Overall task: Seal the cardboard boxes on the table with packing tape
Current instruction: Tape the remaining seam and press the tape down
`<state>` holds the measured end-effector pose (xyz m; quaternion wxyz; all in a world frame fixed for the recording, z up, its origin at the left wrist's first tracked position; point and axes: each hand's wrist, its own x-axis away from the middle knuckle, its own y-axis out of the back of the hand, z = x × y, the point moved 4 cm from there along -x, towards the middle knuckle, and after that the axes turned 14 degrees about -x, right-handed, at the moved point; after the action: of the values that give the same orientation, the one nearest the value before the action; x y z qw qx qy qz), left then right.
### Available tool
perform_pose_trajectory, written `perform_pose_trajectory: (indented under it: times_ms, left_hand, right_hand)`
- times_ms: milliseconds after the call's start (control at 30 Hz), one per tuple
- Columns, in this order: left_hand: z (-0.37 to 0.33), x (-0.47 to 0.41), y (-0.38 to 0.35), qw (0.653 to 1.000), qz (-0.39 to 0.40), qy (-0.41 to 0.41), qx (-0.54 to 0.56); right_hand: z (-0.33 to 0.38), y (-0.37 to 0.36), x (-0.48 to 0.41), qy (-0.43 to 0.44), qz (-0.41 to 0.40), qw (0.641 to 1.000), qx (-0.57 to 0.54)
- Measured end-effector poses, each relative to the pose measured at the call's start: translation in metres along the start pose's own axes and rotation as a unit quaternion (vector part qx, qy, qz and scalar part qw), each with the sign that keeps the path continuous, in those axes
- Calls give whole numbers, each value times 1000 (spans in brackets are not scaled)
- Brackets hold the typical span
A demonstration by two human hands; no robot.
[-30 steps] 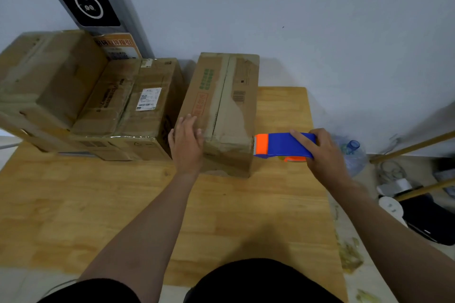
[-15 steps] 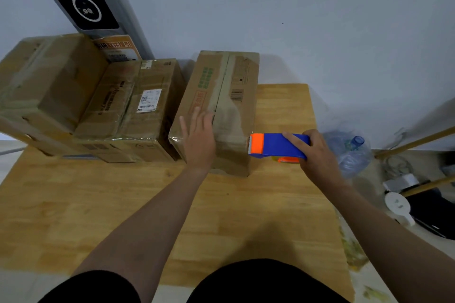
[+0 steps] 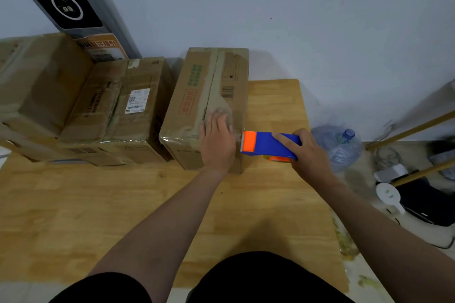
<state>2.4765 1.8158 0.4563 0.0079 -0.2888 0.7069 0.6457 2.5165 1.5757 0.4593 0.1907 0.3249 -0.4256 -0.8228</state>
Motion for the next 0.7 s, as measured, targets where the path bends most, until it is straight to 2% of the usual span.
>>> perform_pose_trajectory:
  times_ms: [167,433,700]
  left_hand:
    - [-1,0,-5,999,3,9,-51]
    - [-2,0,-6,998,21,4,-61]
    - [-2,1,-8,997,15,-13,-76]
  right_hand:
    - [-10,-3,2,5,13,1000,-17]
    - [-31,7,11,-21,46,991,-122]
    - [-38,15,6,9,37,994,-99]
